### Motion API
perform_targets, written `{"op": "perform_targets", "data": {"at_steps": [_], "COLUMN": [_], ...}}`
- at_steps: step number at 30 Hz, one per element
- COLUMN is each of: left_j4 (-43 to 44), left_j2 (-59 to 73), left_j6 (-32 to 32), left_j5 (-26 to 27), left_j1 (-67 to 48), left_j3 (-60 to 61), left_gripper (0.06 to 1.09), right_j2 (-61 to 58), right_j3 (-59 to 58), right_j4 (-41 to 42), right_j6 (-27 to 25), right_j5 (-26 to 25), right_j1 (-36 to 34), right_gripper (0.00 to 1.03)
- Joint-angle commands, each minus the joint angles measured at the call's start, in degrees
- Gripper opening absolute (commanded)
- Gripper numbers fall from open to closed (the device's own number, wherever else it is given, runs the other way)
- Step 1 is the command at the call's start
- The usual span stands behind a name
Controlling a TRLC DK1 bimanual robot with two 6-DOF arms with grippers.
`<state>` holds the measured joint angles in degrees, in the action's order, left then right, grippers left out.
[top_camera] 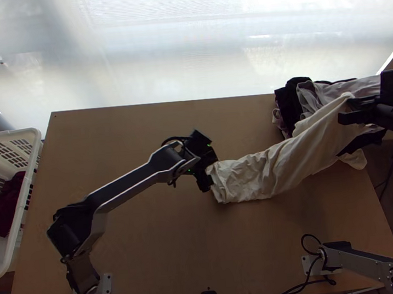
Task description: Fold the t-shirt
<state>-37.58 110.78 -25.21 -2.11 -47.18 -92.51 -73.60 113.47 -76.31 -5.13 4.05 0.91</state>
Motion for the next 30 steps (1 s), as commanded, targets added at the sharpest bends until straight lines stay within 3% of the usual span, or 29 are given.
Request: {"op": "perform_targets", "data": {"at_steps": [1,14,17,22,27,30], "left_j4": [-0.91,-0.91,-0.91,-1.97,-4.60,-8.03], "left_j2": [6.55,12.18,13.76,15.87,15.17,11.83], "left_j6": [2.27,8.07,8.16,8.95,9.83,9.30], "left_j5": [0.53,2.20,2.64,4.75,8.70,9.93], "left_j1": [-2.39,-0.72,-1.69,-2.57,-1.16,1.12], "left_j3": [-3.82,-10.85,-11.38,-11.64,-11.55,-11.64], "left_gripper": [1.04,1.03,0.85,0.32,0.15,0.14], "right_j2": [1.09,1.09,1.09,1.80,3.55,4.61], "right_j3": [-3.61,-3.96,-4.13,-5.63,-10.64,-13.27], "right_j4": [0.29,1.08,1.08,1.08,1.08,1.08], "right_j6": [1.43,2.14,2.05,1.96,1.79,1.61], "right_j5": [-0.01,-0.01,-0.01,-0.01,-0.01,-0.01], "right_j1": [-0.64,0.67,1.20,2.17,3.40,4.01], "right_gripper": [0.03,0.03,0.03,0.03,0.03,0.03]}}
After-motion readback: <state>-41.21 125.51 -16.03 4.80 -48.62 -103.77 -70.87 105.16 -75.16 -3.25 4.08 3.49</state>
